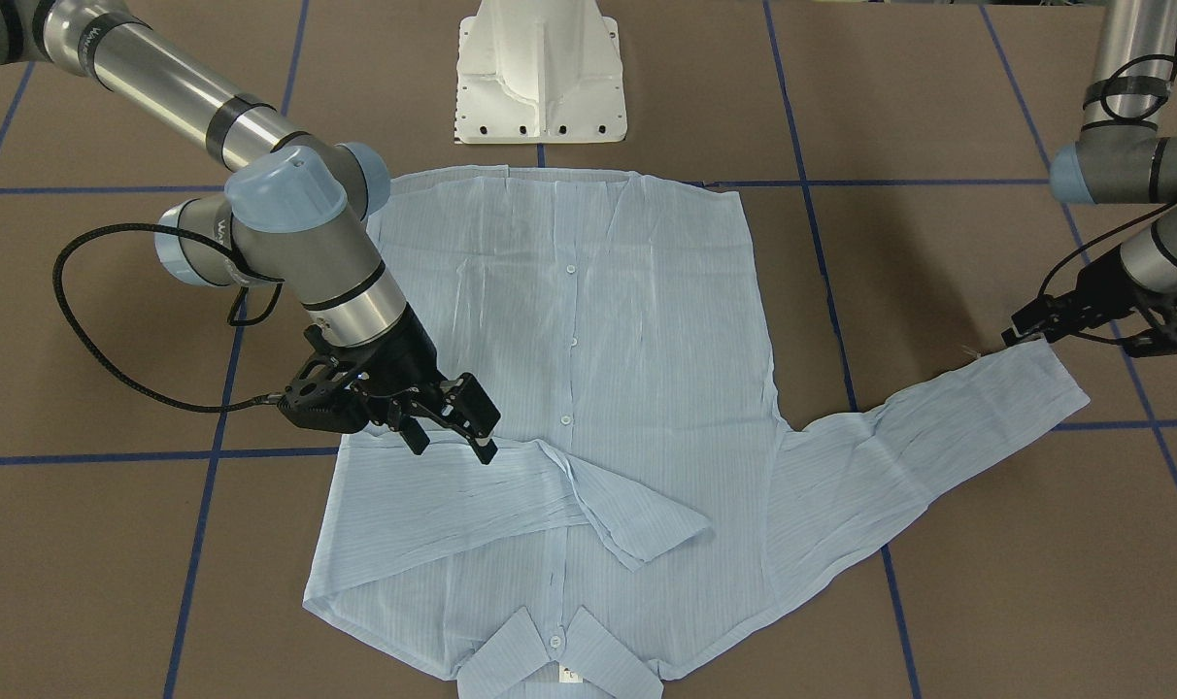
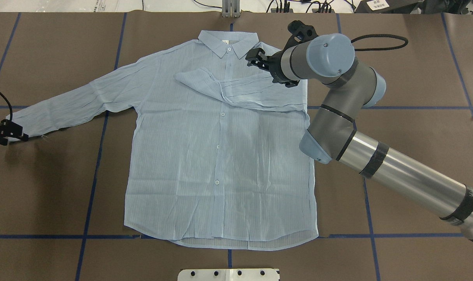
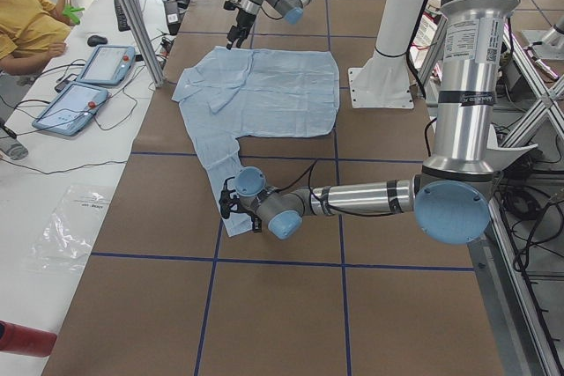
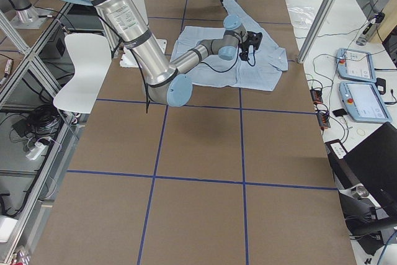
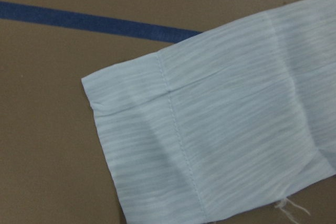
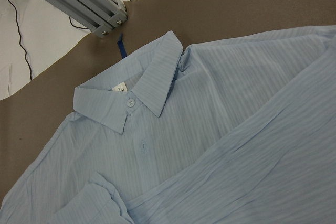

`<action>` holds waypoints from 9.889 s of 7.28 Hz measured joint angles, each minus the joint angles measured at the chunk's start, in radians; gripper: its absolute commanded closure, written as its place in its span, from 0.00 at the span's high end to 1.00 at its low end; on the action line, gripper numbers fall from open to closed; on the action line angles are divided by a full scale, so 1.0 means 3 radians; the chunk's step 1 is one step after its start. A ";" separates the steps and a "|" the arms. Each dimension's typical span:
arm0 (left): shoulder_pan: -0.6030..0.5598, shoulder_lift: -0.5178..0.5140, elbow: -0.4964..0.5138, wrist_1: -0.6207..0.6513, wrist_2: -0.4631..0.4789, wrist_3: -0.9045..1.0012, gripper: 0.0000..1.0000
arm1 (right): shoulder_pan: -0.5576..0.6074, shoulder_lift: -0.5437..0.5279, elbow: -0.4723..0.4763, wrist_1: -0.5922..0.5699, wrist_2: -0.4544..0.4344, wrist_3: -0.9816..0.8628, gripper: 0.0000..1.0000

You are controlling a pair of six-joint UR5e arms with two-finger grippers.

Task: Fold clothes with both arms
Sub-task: 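Fold the held sleeve across with the left gripper while the right moves to the hem, then release the sleeve with the left gripper and move both grippers to the hem corners, then grasp the hem corners nearest the robot with both grippers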

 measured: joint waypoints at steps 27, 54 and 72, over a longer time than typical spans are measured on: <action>0.1791 -0.1516 -0.1858 0.0720 0.2090 -0.2441 1.00 | -0.1312 -0.1532 0.2126 -0.1771 -0.0629 0.0491 1.00; 0.1806 -0.1295 -0.2043 0.1098 0.2423 -0.2222 1.00 | -0.2268 -0.1736 0.2401 -0.2516 -0.1301 0.1444 0.00; 0.2762 -0.0184 -0.2385 0.1725 0.2345 -0.2831 0.81 | -0.2096 -0.1667 0.2674 -0.2503 -0.1228 0.1428 0.00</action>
